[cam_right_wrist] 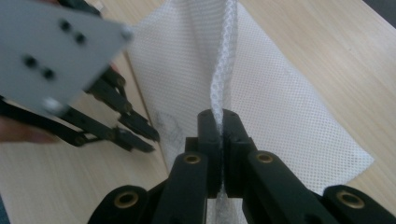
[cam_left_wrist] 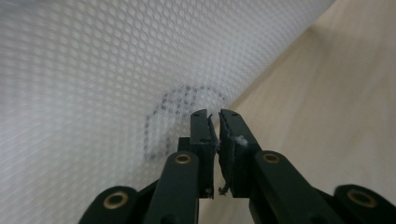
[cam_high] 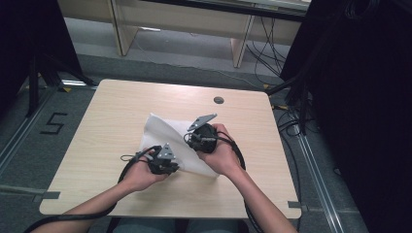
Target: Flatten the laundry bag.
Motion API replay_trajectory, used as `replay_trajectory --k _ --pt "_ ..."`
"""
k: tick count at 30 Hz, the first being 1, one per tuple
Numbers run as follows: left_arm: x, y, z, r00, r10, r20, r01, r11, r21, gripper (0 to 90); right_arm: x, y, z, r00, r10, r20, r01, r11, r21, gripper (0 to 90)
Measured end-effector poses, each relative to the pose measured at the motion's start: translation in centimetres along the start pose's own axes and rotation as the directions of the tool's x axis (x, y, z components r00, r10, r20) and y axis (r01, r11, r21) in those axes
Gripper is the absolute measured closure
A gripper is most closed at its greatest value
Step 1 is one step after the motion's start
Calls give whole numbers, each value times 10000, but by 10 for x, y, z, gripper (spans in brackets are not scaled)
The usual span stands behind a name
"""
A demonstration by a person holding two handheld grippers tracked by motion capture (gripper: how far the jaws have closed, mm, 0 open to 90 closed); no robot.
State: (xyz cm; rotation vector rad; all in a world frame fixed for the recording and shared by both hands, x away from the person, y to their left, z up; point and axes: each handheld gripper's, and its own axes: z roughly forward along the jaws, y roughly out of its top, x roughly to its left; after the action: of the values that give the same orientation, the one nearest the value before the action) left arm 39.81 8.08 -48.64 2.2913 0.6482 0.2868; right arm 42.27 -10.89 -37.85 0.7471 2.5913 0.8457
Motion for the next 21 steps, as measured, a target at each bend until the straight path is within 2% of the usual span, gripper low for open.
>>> replay_trajectory --k 3,4,7,9,11,12,13,15,16,17,19,20,21 --pt "0 -8 -25 9996 -184 -202 178 9994 -282 802 5 -2 1 9999 53 -160 -53 10000 -15 891" --pt "2 -13 -35 9993 -263 -252 254 9990 -356 794 5 -2 2 9998 -94 -153 94 10000 -27 891" --pt "5 -27 -54 9970 -665 -393 638 9957 -665 766 7 -3 2 9996 -185 -218 185 9998 10 890" --pt "9 -39 -66 9939 -962 -547 922 9932 -713 748 11 -4 1 9995 -34 -301 37 9999 111 891" --pt "14 -53 -76 9894 -1211 -805 1159 9910 -665 732 14 -5 2 9993 -132 -341 132 9999 3 891" --pt "16 -60 -80 9872 -1388 -792 1338 9889 -650 730 15 -5 0 9990 -194 -410 199 9997 108 891" --pt "18 -66 -84 9839 -1507 -965 1461 9878 -535 729 18 -6 1 9991 -95 -405 97 9999 47 890" --pt "22 -76 -89 9785 -1797 -1009 1756 9833 -486 724 19 -7 -1 9982 -318 -503 324 9994 112 891" --pt "26 -80 -92 9753 -1906 -1113 1864 9813 -471 720 22 -8 0 9982 -201 -558 206 9997 94 890" --pt "28 -81 -95 9770 -1762 -1203 1737 9843 -315 712 24 -9 -1 9977 -356 -575 362 9993 101 890" --pt "33 -82 -95 9723 -1882 -1389 1840 9820 -421 696 27 -10 -2 9975 -154 -687 165 9997 154 890" --pt "34 -81 -95 9688 -2041 -1409 1998 9788 -442 691 28 -11 -3 9975 -341 -626 350 9993 133 889" --pt "36 -81 -94 9686 -1975 -1510 1922 9801 -489 685 30 -11 -3 9972 -288 -685 295 9995 103 889"
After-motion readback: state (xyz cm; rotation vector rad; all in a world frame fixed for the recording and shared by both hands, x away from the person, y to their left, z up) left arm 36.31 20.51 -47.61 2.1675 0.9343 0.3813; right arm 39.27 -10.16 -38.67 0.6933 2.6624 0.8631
